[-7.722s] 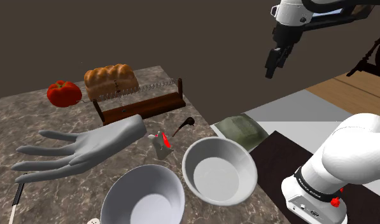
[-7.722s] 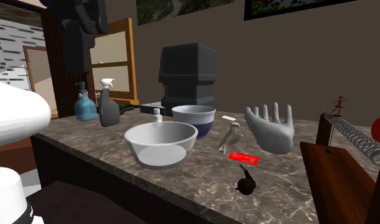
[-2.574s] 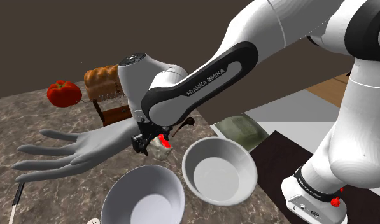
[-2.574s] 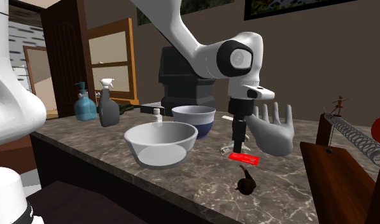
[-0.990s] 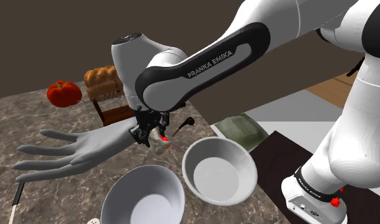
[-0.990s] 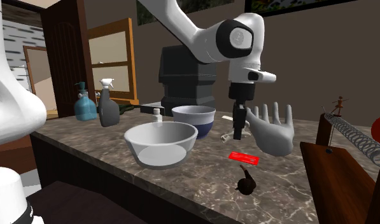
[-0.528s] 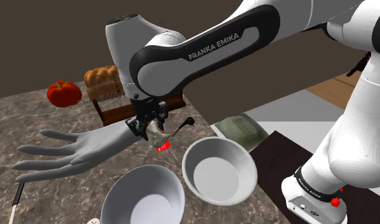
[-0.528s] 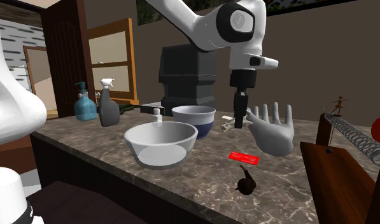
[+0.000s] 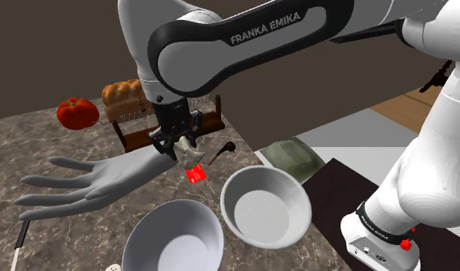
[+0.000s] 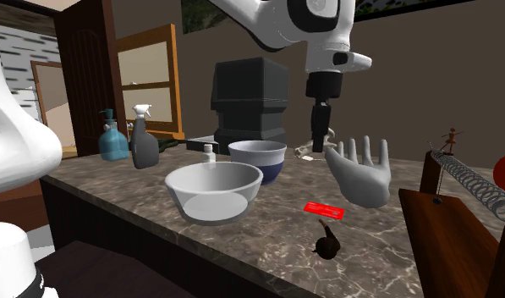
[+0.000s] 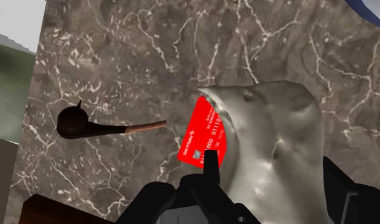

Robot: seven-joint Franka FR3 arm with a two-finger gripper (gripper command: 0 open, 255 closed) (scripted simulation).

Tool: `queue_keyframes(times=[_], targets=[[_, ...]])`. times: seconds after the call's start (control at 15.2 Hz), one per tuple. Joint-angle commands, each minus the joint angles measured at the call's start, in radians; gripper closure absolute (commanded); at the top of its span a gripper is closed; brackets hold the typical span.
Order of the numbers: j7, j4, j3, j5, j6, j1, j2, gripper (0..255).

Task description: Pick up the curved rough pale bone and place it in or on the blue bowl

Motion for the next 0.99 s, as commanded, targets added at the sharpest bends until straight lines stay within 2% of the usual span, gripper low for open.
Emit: queue_keyframes(times=[0.0, 0.59, 0.92], targets=[[-0.004, 0.021, 0.0, 0.004, -0.026, -0.001, -0.005, 255], [-0.007, 0.134, 0.003, 0.009, -0.145, 0.002, -0.013, 255], [0.07, 0.092, 0.039, 0.029, -0.133, 0.043, -0.048, 255]])
